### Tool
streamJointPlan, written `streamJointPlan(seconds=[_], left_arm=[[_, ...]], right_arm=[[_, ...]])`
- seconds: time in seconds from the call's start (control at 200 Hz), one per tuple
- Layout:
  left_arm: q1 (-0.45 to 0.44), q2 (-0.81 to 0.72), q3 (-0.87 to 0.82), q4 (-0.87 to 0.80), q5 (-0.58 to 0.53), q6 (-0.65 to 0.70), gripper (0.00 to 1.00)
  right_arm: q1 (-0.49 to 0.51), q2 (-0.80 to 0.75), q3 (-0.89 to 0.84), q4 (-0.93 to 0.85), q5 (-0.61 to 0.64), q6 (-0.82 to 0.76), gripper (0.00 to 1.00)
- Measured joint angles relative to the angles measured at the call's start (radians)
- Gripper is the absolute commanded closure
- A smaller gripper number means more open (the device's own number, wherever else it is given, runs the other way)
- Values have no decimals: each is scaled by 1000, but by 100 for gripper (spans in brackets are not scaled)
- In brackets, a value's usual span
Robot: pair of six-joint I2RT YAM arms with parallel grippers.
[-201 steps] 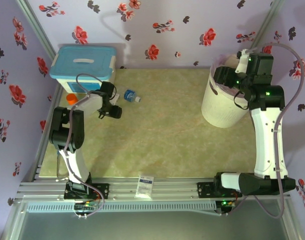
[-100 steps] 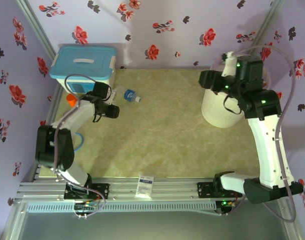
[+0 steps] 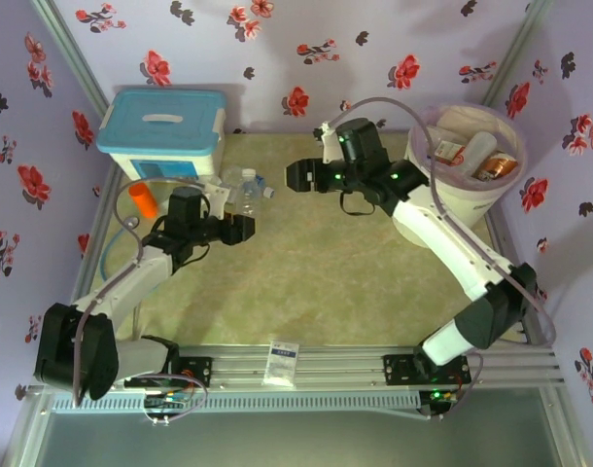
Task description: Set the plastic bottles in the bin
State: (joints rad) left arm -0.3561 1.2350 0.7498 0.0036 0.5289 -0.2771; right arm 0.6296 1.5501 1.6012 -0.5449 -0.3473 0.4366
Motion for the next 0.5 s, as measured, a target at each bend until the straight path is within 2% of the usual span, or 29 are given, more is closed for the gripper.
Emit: streamJointPlan(seconds=[0.185, 0.5], left_arm=[[-21, 0, -1, 108, 74, -48, 49], [-63, 12, -1, 193, 107, -84, 49]], right_arm=[[6, 85, 3, 82, -81, 61, 22], [26, 187, 32, 117, -159, 107, 22]])
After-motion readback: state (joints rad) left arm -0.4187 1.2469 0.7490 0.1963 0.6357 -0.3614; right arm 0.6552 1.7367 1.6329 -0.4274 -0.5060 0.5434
